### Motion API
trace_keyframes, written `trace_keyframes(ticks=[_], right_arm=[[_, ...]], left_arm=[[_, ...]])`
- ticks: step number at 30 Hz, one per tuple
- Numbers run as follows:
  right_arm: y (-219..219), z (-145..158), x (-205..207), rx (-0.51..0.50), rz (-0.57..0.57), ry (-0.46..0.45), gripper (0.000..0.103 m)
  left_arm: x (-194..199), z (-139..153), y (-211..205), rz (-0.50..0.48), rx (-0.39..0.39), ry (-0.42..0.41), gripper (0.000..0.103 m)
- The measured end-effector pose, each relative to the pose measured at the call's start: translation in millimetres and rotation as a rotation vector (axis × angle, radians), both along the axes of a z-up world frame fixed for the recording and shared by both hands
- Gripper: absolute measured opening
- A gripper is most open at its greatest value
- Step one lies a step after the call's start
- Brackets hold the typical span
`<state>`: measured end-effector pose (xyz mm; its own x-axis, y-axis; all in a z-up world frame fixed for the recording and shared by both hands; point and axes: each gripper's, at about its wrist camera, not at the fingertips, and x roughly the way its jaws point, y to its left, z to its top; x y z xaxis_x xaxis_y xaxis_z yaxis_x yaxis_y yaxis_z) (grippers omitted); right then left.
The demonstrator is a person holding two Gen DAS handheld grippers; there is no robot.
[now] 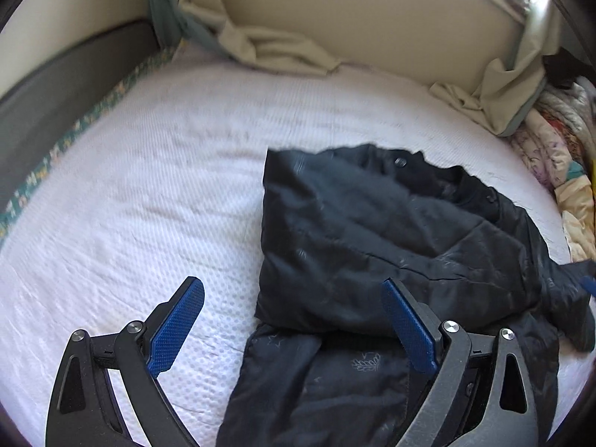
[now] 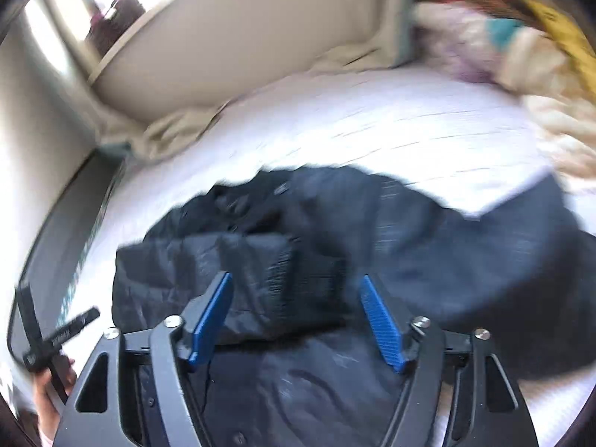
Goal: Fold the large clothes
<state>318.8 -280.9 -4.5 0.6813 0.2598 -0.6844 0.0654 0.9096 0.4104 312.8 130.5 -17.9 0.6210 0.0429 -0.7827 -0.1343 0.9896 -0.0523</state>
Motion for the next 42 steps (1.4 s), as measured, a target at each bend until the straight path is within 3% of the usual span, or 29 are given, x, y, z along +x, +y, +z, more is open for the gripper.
trace_keyframes(ticks=[5, 10, 16, 22, 30, 31, 33, 34, 35, 42], right_arm=[[-87.6, 1.4, -55.6, 0.061, -0.206, -0.006, 0.073], [-195.9, -32.7, -113.2, 0.168, -0.519, 0.052, 0.073], [-271.7, -75.8, -165.7, 0.333, -0.785, 0.12, 0.073], [-299.4, -110.5, -184.0, 0.55, -0.894, 0.102, 0.073], [-305.9, -115.6, -156.1, 0.485, -0.893, 0.052, 0.078], [-306.0, -114.3, -153.2, 0.463, -0.89, 0.056, 0.072], [-306.1, -112.0, -147.5, 0.401, -0.879, 0.085, 0.053], [-306.2, -110.7, -146.6, 0.369, -0.862, 0.097, 0.035], [-307.3, -110.6, -145.0, 0.357, -0.845, 0.099, 0.027], [-295.6, -78.2, -151.1, 0.275, -0.793, 0.016, 0.009]], left_arm=[[-12.3, 8.8, -9.2, -0.028, -0.007, -0.023, 0.097], [-21.0, 7.0, -6.1, -0.031, -0.036, -0.013, 0.097], [-25.6, 8.1, -13.1, -0.038, -0.052, -0.011, 0.097], [-24.2, 3.7, -21.9, -0.058, -0.036, -0.004, 0.097], [-21.0, -4.4, -24.5, -0.061, -0.022, 0.011, 0.097], [-20.3, -5.5, -24.3, -0.061, -0.021, 0.014, 0.097], [-19.0, -6.9, -23.3, -0.06, -0.022, 0.017, 0.097], [-18.8, -7.1, -22.6, -0.06, -0.024, 0.018, 0.097], [-18.1, -7.1, -22.1, -0.06, -0.025, 0.018, 0.097], [-18.5, -2.1, -14.9, -0.042, -0.04, 0.004, 0.097]])
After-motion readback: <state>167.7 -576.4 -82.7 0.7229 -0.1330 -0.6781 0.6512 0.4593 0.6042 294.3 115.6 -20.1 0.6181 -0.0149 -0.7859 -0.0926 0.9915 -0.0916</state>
